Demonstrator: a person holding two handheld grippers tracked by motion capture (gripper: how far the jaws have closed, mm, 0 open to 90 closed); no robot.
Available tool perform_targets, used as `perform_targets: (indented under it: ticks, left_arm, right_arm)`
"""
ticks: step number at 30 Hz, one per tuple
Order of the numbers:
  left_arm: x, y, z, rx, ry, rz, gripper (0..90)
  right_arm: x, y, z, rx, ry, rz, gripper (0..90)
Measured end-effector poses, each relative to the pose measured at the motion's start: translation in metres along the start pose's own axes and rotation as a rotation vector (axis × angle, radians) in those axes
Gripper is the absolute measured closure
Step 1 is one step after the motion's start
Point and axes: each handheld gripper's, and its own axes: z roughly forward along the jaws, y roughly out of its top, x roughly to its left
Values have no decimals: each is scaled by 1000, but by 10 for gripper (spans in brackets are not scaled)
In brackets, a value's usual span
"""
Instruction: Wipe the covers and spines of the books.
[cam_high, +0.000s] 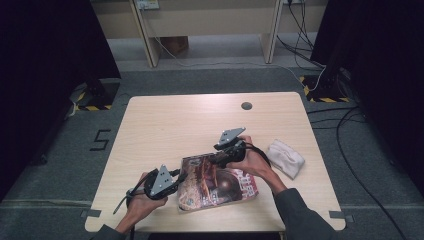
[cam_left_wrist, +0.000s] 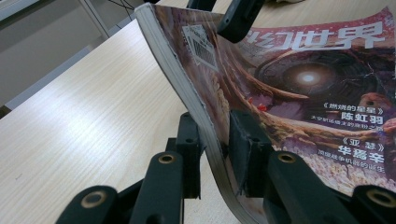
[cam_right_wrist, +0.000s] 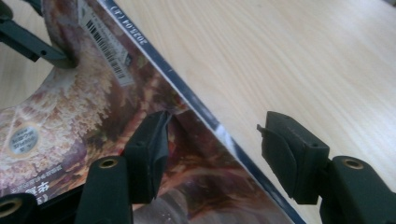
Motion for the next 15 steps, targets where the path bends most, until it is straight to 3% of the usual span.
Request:
perform_targets:
  ticks: [3, 7, 11, 15]
  left_arm:
    - [1, 0, 1, 4, -3, 0, 743]
    - [2, -1, 3, 21, 17, -7, 753]
    - [5, -1, 5, 25, 25, -18, 758]
    - [4, 1, 7, 25, 29, 9, 754]
  right_arm:
    - [2, -1, 3, 12, 19, -15, 423]
    - [3, -2, -4, 20, 17, -38, 519]
    - [10, -5, -17, 58, 60, -85, 631]
    - [14, -8, -20, 77, 85, -131, 656]
